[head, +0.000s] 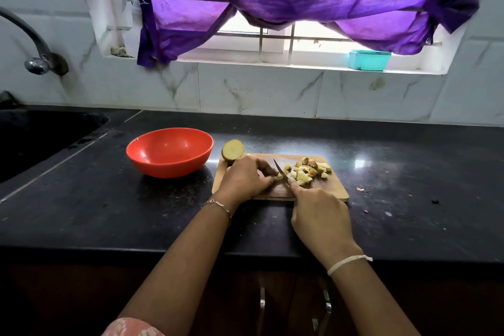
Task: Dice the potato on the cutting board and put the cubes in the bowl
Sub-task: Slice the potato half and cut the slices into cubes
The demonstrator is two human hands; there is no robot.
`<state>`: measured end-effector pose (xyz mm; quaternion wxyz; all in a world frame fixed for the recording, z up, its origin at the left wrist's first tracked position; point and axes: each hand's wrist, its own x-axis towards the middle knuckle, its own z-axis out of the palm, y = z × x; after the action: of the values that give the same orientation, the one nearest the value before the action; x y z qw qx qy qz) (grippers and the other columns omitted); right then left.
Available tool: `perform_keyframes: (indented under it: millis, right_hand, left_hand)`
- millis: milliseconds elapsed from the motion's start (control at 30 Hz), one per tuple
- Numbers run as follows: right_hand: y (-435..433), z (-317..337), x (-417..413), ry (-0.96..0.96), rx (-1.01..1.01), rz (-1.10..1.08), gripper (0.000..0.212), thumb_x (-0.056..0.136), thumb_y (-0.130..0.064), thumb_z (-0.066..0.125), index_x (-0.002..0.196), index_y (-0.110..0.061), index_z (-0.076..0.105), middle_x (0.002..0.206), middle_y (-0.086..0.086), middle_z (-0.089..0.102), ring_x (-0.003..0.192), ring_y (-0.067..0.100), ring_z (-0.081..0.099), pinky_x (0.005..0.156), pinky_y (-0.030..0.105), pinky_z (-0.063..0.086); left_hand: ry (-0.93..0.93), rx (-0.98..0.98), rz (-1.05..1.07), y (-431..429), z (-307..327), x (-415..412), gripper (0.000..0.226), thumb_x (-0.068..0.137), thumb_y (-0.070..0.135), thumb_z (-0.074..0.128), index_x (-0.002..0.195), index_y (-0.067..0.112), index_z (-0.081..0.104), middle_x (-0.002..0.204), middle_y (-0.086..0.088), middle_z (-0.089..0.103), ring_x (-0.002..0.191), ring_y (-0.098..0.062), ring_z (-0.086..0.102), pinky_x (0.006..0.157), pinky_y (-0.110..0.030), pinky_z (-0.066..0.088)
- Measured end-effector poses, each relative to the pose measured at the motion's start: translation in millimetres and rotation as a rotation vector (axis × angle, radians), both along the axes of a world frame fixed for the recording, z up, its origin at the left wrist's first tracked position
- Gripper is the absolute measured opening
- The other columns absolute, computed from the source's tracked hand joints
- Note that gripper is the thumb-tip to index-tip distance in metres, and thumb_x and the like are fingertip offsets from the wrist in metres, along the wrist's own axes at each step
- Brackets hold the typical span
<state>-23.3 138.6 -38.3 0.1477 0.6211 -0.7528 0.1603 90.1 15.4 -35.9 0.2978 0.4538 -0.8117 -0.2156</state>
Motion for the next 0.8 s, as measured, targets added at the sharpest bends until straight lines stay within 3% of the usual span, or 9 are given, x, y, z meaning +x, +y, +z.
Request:
perform_keyframes:
  millis: [67, 200, 367, 467, 567, 800]
  right_hand:
    - [5.6, -4.3, -2.3, -0.08, -0.041, -0.008, 0.058, 0.097, -0.021, 0.042, 0.15, -0.037, 0.026, 0.106, 0.001, 0.062, 0.093, 0.02, 0.062, 0.065, 0.029, 0.042]
    - [23.4, -4.4, -3.8, -0.137, -0.041, 0.016, 0.055, 0.099, -0.029, 0.038, 0.15, -0.042, 0.022, 0.111, 0.0, 0.064, 0.099, 0.02, 0.062, 0.073, 0.031, 0.045]
    - [28.5, -4.3, 0.4, -0.065, -0.031, 0.025, 0.055, 0.1, -0.031, 0.035, 0.151, -0.041, 0.017, 0.112, -0.003, 0.063, 0.099, 0.017, 0.061, 0.069, 0.03, 0.04]
    - [23.4, -5.3, -3.0, -0.046, -0.026, 0.033, 0.055, 0.099, -0.031, 0.036, 0.15, -0.041, 0.02, 0.111, -0.002, 0.064, 0.099, 0.019, 0.062, 0.072, 0.03, 0.045]
    - [14.8, -4.1, -6.1, -0.023, -0.039, 0.046, 0.054, 0.097, -0.03, 0.039, 0.149, -0.041, 0.026, 0.109, -0.001, 0.064, 0.098, 0.019, 0.062, 0.072, 0.031, 0.046]
    - [-4.1, -1.7, -0.9, 0.041, -0.007, 0.036, 0.054, 0.096, -0.022, 0.042, 0.148, -0.033, 0.032, 0.11, 0.002, 0.061, 0.097, 0.021, 0.062, 0.069, 0.029, 0.041]
  left_hand:
    - [0.009, 0.003, 0.013, 2.2, 1.7, 0.6, 0.012, 0.079, 0.035, 0.076, 0.084, 0.025, 0.077, 0.084, 0.018, 0.066, 0.067, 0.003, 0.054, 0.061, -0.004, 0.034]
    - [0.036, 0.017, 0.016, 2.4, 3.3, 1.3, 0.011, 0.078, 0.032, 0.078, 0.073, 0.024, 0.073, 0.087, 0.01, 0.072, 0.062, 0.005, 0.052, 0.055, -0.004, 0.034]
    - [-0.016, 0.012, 0.041, 4.0, 6.5, 2.1, 0.009, 0.081, 0.033, 0.075, 0.084, 0.025, 0.077, 0.084, 0.016, 0.065, 0.066, 0.002, 0.051, 0.06, 0.005, 0.028]
    - [-0.046, 0.005, 0.062, 4.6, 6.9, 2.4, 0.014, 0.082, 0.039, 0.072, 0.09, 0.029, 0.076, 0.094, 0.016, 0.067, 0.076, -0.002, 0.052, 0.06, -0.006, 0.024]
    - [-0.057, 0.002, 0.078, 4.7, 6.2, 2.2, 0.016, 0.082, 0.042, 0.072, 0.091, 0.03, 0.076, 0.099, 0.016, 0.068, 0.081, -0.002, 0.052, 0.07, -0.017, 0.023]
    - [-0.031, -0.021, 0.084, 5.5, 4.3, 2.4, 0.016, 0.08, 0.043, 0.073, 0.088, 0.03, 0.077, 0.095, 0.017, 0.07, 0.085, -0.002, 0.057, 0.071, -0.017, 0.027]
